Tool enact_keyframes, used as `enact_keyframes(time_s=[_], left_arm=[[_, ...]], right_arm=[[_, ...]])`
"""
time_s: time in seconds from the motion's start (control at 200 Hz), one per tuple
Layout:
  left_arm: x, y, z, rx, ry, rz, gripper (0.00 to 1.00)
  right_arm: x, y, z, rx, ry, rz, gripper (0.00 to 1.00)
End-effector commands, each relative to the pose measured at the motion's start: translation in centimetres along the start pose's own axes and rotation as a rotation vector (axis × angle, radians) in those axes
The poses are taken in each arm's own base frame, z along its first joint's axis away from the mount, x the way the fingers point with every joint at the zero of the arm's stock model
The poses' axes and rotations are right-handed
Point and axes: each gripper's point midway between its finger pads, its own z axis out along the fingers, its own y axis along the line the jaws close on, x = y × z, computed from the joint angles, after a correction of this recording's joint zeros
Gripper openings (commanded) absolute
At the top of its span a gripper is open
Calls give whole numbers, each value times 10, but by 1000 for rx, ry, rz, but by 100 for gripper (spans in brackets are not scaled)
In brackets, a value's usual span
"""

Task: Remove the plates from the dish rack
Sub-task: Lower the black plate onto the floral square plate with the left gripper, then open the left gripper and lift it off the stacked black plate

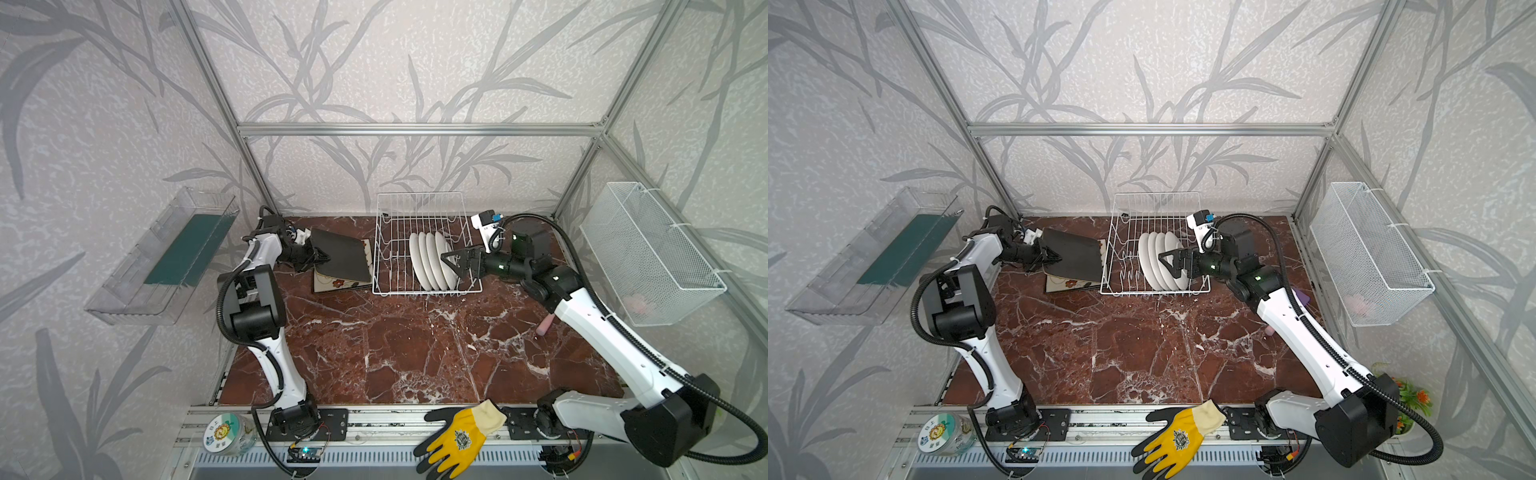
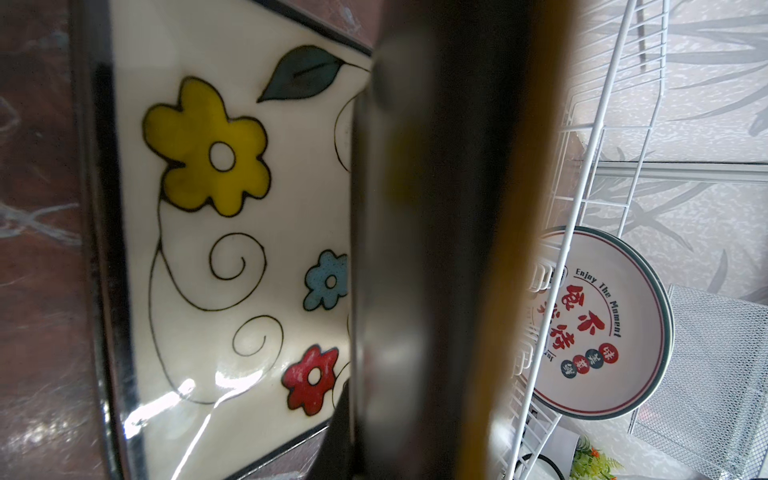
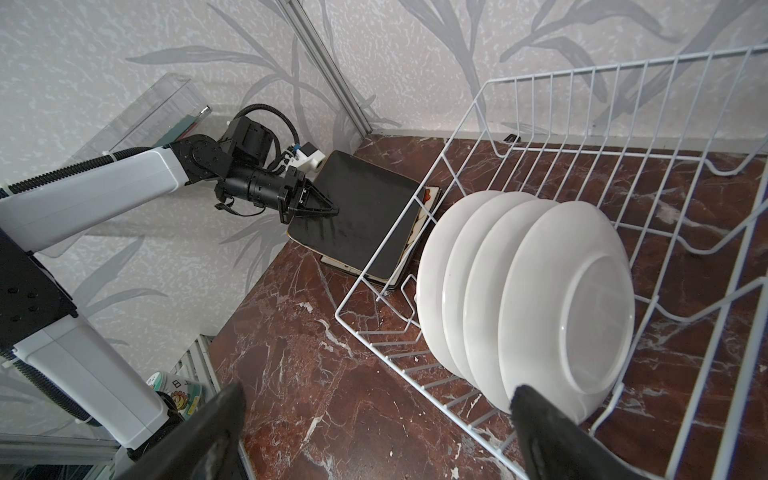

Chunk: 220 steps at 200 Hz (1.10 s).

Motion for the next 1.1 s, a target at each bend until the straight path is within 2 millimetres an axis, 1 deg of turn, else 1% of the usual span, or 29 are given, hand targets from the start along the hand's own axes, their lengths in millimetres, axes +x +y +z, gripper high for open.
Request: enact_keyframes(time_s=[0.0, 0.065, 0.14, 0.235, 0.29, 0.505, 0.68, 0.76, 0.87, 1.0, 1.095], left_arm=[[-7, 3, -1, -30, -8, 48, 21], [-6, 6, -1, -47, -6, 46, 25], [-6, 10, -1, -63, -2, 36, 28], [-8, 10, 1, -61, -1, 31, 30], [-9, 14, 2, -72, 0, 24, 31], [-9, 22, 6, -97, 4, 7, 40], [-11, 28, 3, -140, -8, 8, 45], [-13, 33, 2, -162, -21, 2, 45], [-16, 36, 3, -168, -40, -11, 49], [-16, 39, 3, -183, -43, -19, 52], [-15, 42, 1, -197, -50, -17, 56]], right_arm=[[-4, 8, -2, -23, -6, -15, 99], [-4, 8, -3, -23, -9, -17, 99], [-3, 7, -3, -17, -8, -14, 99], [-1, 6, -3, -13, -4, -15, 99], [-1, 5, -3, -13, -3, -11, 99], [-3, 6, -4, -10, -8, -15, 99], [-1, 6, -4, -12, -6, -9, 99], [0, 5, -3, -11, -4, -10, 99], [-1, 6, -4, -10, -3, -11, 99], [1, 5, -4, -8, 0, -9, 99], [0, 6, -5, -14, -7, -15, 99]])
